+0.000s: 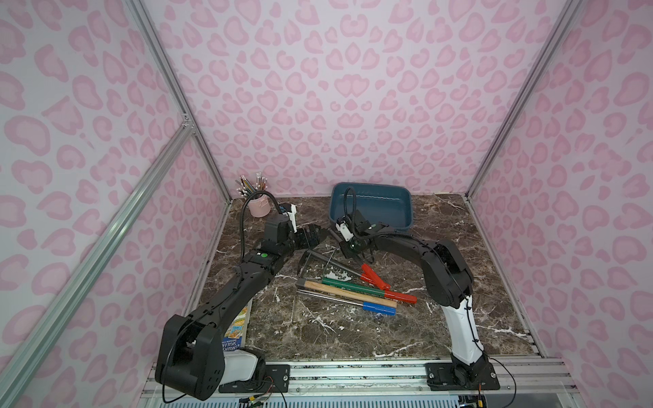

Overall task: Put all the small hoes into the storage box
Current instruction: Pick up the hoe from the center of the board, then adjust the storage box at the center of the board.

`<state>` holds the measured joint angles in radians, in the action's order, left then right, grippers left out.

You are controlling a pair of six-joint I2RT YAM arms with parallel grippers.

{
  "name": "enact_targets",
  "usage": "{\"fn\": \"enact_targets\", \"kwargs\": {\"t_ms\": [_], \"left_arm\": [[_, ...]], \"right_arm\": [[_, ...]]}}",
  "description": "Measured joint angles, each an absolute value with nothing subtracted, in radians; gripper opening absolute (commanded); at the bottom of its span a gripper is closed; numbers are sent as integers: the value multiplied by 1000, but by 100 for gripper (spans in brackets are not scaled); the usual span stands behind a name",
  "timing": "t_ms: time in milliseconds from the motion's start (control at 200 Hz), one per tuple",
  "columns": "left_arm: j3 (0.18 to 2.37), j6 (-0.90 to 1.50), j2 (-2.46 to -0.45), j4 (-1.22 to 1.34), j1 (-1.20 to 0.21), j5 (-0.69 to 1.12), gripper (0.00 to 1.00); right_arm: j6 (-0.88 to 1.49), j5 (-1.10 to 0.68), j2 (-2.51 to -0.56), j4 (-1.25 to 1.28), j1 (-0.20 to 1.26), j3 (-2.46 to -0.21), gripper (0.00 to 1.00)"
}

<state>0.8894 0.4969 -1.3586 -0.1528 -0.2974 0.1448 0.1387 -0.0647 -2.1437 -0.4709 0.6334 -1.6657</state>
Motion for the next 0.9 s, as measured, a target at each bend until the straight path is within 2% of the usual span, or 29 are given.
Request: {"fn": "enact_targets", "kwargs": {"t_ms": [295,490,905], "left_arm": [[957,585,-1380,-162,-307,202,95],[1021,664,-1431,-167,-366,201,95],[1202,839,-1648,-144,-509,154,89]], "right_arm": [[148,-68,-1967,-448,635,-1572,0],[150,-61,-1855,-429,620,-1483,0],[241,33,-1672,-373,461,-1235,0]]}}
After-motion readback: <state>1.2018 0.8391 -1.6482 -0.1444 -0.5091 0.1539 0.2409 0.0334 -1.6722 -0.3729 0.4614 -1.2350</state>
